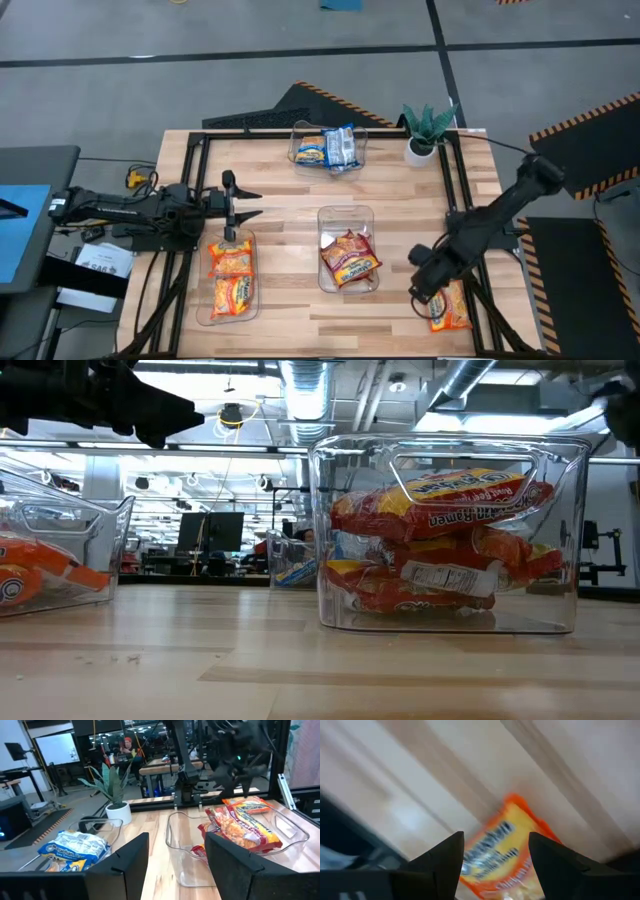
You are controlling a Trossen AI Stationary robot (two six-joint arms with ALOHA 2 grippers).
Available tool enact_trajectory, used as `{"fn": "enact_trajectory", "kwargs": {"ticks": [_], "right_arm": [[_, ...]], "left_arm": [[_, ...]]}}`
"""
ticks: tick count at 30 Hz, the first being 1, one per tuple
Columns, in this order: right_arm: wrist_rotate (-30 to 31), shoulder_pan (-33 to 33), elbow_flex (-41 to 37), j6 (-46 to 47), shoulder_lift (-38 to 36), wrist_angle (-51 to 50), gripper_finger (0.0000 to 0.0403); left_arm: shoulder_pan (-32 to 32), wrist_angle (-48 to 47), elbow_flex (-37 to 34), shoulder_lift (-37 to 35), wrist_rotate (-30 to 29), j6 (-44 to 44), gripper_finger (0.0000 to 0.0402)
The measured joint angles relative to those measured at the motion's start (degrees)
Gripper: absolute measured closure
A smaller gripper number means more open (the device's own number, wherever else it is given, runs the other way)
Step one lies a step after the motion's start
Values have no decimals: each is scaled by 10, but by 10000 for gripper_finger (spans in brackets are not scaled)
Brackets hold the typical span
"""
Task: Sort Maruchan noodles
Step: Put the orange noodle pack into the left transparent bin
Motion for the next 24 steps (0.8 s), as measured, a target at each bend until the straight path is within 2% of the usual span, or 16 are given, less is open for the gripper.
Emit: {"fn": "enact_trajectory", "kwargs": {"ticks": [6, 12, 21, 24], "right_arm": [[-63, 4, 0, 20, 92, -25, 154], [-112, -9, 0, 4, 155, 14, 154], [-136, -26, 2, -64, 234, 43, 156], [-157, -35, 3, -99, 254, 45, 175]], "left_arm": [[0, 0, 0, 0, -1, 7, 219], [0, -6, 0, 0, -2, 7, 219], [0, -19, 0, 0, -2, 7, 219], [0, -18, 0, 0, -2, 7, 219]]}}
